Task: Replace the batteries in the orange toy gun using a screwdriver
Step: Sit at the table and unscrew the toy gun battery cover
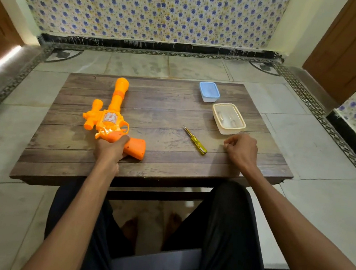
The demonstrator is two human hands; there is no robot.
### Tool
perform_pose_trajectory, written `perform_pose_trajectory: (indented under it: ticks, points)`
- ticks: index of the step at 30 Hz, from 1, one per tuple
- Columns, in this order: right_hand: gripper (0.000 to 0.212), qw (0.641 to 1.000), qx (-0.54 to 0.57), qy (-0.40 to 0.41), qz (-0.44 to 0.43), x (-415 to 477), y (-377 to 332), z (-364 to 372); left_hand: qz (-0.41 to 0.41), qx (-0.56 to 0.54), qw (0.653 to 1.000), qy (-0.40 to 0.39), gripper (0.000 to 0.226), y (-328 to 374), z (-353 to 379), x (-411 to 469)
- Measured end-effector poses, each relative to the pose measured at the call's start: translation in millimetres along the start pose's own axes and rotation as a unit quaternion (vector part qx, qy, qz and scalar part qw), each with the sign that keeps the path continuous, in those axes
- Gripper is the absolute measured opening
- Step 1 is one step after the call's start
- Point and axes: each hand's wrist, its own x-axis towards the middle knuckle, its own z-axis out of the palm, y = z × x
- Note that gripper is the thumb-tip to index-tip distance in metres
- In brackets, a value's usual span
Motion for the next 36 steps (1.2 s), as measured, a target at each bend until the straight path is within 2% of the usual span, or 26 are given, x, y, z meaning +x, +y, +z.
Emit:
perform_pose_trajectory:
  ticks: [5,12,14,17,21,24,26,28,32,36]
  points:
    - [0.010,1.000,0.006,0.001,0.003,6,4,7,0.000,-0.012,1.000,-0.002,0.054,-3,-1,2]
    - [0.023,0.997,0.056,0.019,0.050,3,3,-1,-0.018,-0.026,0.999,-0.019,0.056,-8,-9,9]
    - [0.025,0.996,0.068,0.031,0.039,-6,-7,-3,-0.023,-0.034,0.999,-0.030,0.056,-10,-11,11]
    - [0.021,0.992,0.125,-0.011,-0.013,-26,-38,2,-0.019,-0.046,0.998,-0.036,0.056,-11,-13,10]
    - [0.014,0.971,0.151,-0.137,-0.128,-52,-88,22,-0.020,-0.067,0.996,-0.050,0.055,-8,-13,5]
    - [0.039,0.952,0.085,-0.211,-0.205,-70,-115,55,-0.021,-0.077,0.995,-0.066,0.053,-8,-18,5]
    - [0.062,0.940,0.004,-0.215,-0.264,-80,-128,81,-0.017,-0.096,0.992,-0.083,0.055,-12,-25,8]
    - [0.072,0.929,-0.045,-0.214,-0.298,-87,-135,103,-0.019,-0.111,0.988,-0.104,0.054,-16,-31,10]
    - [0.062,0.927,-0.079,-0.178,-0.322,-93,-143,119,-0.044,-0.162,0.975,-0.147,0.036,-17,-37,16]
    - [0.048,0.905,-0.118,-0.155,-0.378,-98,-147,120,-0.068,-0.250,0.948,-0.187,0.044,-11,-34,18]
